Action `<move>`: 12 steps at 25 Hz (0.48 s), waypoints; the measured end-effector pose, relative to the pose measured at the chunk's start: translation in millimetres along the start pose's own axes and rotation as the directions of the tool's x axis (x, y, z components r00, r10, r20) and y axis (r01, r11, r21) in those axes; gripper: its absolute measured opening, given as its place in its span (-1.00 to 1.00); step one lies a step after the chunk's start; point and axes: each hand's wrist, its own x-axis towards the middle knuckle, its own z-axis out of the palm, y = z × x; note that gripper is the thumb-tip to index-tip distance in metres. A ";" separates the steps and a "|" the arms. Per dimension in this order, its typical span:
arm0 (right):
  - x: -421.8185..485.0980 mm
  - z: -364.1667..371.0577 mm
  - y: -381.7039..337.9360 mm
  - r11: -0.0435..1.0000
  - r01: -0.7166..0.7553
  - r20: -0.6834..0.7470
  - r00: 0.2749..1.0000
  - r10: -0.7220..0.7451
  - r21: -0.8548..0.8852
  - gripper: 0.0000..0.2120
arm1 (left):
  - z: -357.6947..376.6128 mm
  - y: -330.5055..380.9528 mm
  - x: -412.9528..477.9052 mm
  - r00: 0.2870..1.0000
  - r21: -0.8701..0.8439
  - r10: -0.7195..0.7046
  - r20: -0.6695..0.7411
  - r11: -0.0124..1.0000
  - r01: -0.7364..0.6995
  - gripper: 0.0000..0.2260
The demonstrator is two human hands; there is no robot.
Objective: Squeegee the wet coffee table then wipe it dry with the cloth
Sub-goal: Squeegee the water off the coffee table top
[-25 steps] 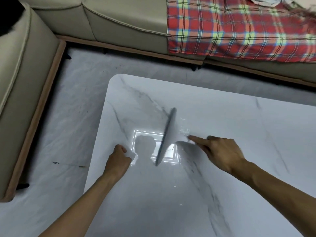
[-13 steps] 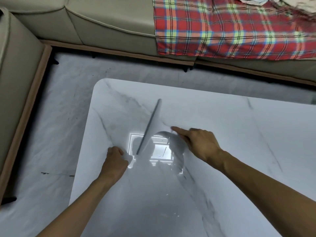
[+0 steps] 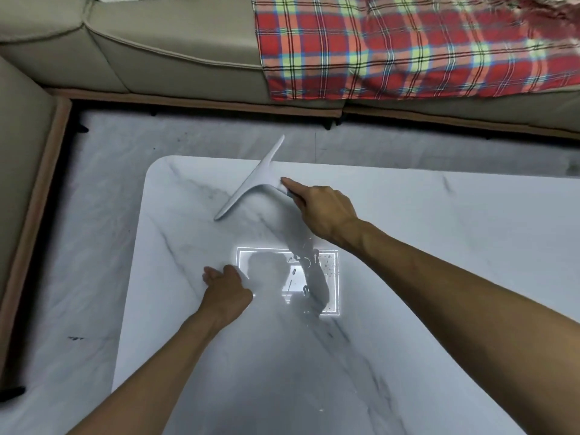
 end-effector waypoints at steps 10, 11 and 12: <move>-136.7 -16.1 91.7 0.973 -0.121 0.104 0.984 0.143 -0.197 -0.54 | -5.0 3.4 -2.0 1.000 -0.012 -0.013 0.001 1.000 0.013 -0.62; -135.9 -22.7 94.4 0.975 -0.119 0.084 0.987 0.137 -0.187 -0.56 | -4.2 3.5 -4.2 1.000 -0.011 -0.009 -0.021 1.000 0.008 -0.65; -127.3 -28.1 96.4 0.980 -0.116 0.047 0.991 0.126 -0.162 -0.57 | -1.5 3.8 -7.7 0.999 -0.007 -0.002 -0.054 1.000 0.002 -0.70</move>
